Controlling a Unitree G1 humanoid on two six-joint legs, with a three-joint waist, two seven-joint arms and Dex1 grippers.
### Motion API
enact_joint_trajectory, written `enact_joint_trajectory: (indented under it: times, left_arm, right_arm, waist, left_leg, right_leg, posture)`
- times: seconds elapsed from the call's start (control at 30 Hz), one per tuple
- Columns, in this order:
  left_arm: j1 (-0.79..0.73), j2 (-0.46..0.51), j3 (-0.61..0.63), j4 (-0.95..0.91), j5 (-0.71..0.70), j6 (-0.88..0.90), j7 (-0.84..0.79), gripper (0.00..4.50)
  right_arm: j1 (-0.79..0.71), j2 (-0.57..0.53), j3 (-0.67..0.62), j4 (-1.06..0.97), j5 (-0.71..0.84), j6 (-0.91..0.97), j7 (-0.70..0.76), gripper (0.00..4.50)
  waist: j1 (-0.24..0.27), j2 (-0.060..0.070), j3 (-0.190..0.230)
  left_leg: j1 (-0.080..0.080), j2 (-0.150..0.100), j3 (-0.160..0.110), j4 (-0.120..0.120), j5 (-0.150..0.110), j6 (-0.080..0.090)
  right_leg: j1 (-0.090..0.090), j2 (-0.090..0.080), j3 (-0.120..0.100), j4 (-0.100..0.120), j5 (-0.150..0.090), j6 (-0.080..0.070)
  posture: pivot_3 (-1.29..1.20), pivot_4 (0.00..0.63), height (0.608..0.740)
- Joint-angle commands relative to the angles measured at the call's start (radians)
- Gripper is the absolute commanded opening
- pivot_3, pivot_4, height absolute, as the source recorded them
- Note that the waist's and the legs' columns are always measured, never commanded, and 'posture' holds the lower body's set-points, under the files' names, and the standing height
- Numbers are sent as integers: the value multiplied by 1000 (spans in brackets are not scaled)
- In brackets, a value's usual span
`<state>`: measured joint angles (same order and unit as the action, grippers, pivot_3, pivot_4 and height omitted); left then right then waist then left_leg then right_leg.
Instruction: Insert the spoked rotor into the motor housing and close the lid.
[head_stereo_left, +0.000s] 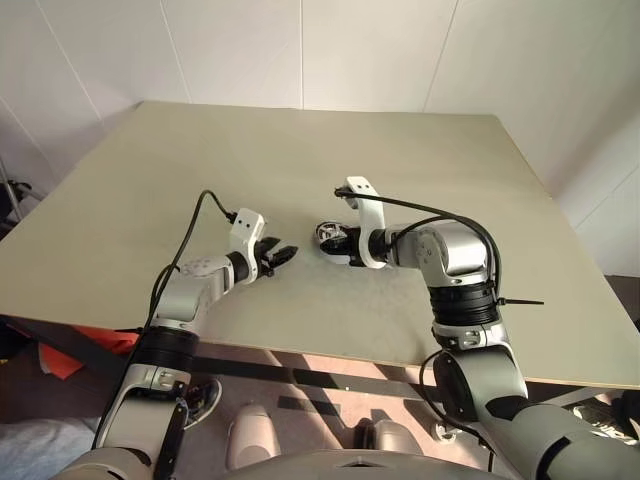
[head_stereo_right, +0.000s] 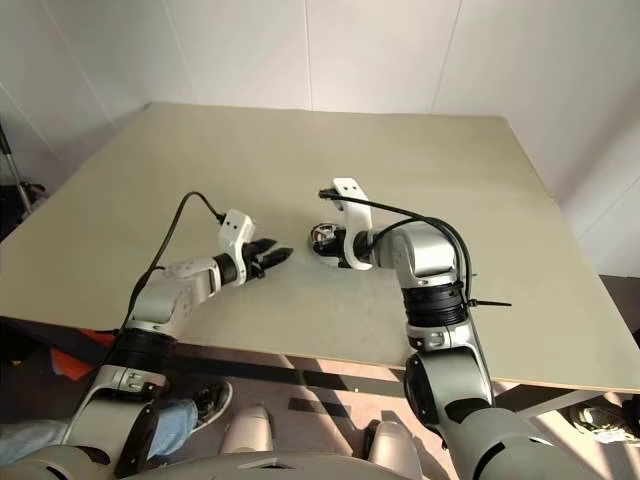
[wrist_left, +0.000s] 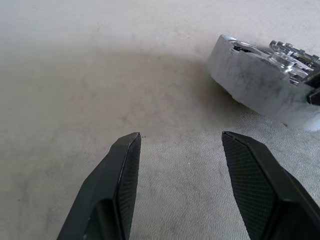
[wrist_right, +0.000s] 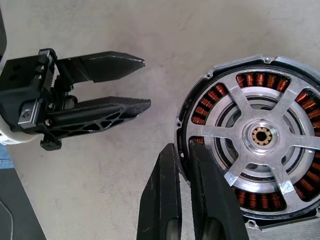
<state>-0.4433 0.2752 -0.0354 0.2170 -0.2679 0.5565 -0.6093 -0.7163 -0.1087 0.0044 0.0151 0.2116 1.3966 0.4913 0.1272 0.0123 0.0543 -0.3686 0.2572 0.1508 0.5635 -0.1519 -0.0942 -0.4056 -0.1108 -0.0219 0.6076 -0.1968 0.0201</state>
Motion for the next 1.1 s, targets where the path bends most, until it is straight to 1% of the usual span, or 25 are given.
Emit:
enact_joint_trajectory:
  times: [0.03, 0.07, 0.1, 0.2, 0.27, 0.37, 0.5, 0.6, 0.67, 0.73, 0.8, 0.83, 0.9, 1.1]
  left_arm:
    - [-27, 6, 13, -30, -9, -10, -4, 2750]
    - [-31, 5, 12, -26, -8, -10, -3, 2750]
    - [-34, 3, 10, -23, -6, -11, -4, 2750]
    - [-42, 1, 5, -16, -4, -12, -6, 2750]
    - [-48, 0, 3, -9, -3, -13, -8, 2750]
    - [-54, 1, 2, -4, -3, -11, -13, 2750]
    - [-65, -16, 9, 0, -25, -5, -27, 2750]
    - [-90, -57, 28, 26, -63, -3, -38, 2750]
    - [-116, -92, 43, 54, -93, -1, -45, 2750]
    - [-139, -122, 55, 73, -123, 11, -55, 2750]
    - [-155, -133, 46, 94, -123, 7, -68, 2750]
    - [-162, -135, 39, 106, -118, 3, -73, 2750]
    - [-172, -134, 30, 130, -108, -5, -84, 2750]
    - [-188, -128, 23, 176, -98, -23, -110, 2750]
  right_arm:
    - [-1, 15, -27, -6, 39, 31, -25, 15]
    - [-6, 19, -36, -7, 45, 35, -30, 15]
    - [-10, 26, -44, -10, 50, 36, -36, 650]
    - [-20, 34, -49, -55, 79, 41, -36, 1595]
    - [-28, 33, -52, -90, 104, 56, -27, 2344]
    - [-36, 26, -54, -140, 125, 67, -37, 3342]
    - [-74, 56, -195, -155, 149, 77, -86, 3342]
    - [-84, 80, -354, -81, 123, 43, -186, 3342]
    - [-108, 128, -545, -32, 109, 50, -295, 3342]
    - [-150, 190, -764, -35, 115, 95, -388, 3342]
    - [-171, 225, -921, -78, 109, 129, -456, 3342]
    - [-175, 233, -979, -104, 101, 146, -482, 3342]
    - [-171, 236, -1048, -154, 91, 190, -511, 3342]
    - [-90, 253, -1104, -305, 145, 218, -559, 3342]
  waist:
    - [0, 0, 0]
    - [0, 0, 0]
    - [0, 0, 0]
    - [-3, 0, 0]
    - [-3, 0, 0]
    - [-3, 0, 0]
    - [-2, 0, 0]
    - [3, 0, 0]
    - [3, 0, 0]
    - [2, 0, 0]
    - [0, 0, 0]
    - [-1, 0, 0]
    - [-1, 1, -1]
    - [0, 3, -1]
  left_leg:
    - [0, 0, 0, 0, 0, 0]
    - [0, 0, 0, 0, 0, 0]
    - [0, 0, 0, 0, 0, 0]
    - [0, 0, 0, 0, 0, -1]
    - [0, 0, 0, 0, 0, -1]
    - [0, 0, 0, 0, 0, -1]
    - [0, 0, 0, 0, 1, -1]
    - [0, 0, 0, 0, 1, -2]
    - [0, 0, 0, 0, 2, -3]
    - [0, -1, 0, 0, 2, -3]
    - [0, -1, 0, 0, 2, -4]
    - [0, -1, 0, -1, 2, -4]
    - [0, -1, 0, -2, 2, -4]
    - [0, -1, 0, -4, 2, -4]
  right_leg:
    - [0, 0, 0, 0, 0, 0]
    - [0, 0, 0, 0, 0, 0]
    - [0, 0, 0, 0, 0, 0]
    - [-1, 0, 0, 0, 0, 0]
    - [-1, 0, 0, 0, 0, 0]
    - [-1, 1, 0, 0, 0, 0]
    - [-1, 1, 0, 1, 0, 0]
    - [0, 0, 0, 1, 0, 0]
    - [0, 0, 0, 1, 0, 0]
    - [0, 0, 1, 2, 0, 0]
    - [-2, 0, 1, 2, 0, 0]
    - [-2, 0, 1, 2, 0, 0]
    - [-2, 0, 1, 1, 0, 0]
    - [-3, 1, 1, 0, 0, 1]
  posture:
    - [0, 0, 740]
    - [0, 0, 740]
    - [0, 0, 740]
    - [0, 0, 740]
    - [0, 0, 740]
    - [0, 0, 740]
    - [0, 0, 740]
    - [0, 0, 740]
    - [0, 0, 740]
    - [0, 0, 740]
    - [0, 0, 740]
    - [0, 0, 740]
    - [0, 0, 740]
    - [0, 0, 740]
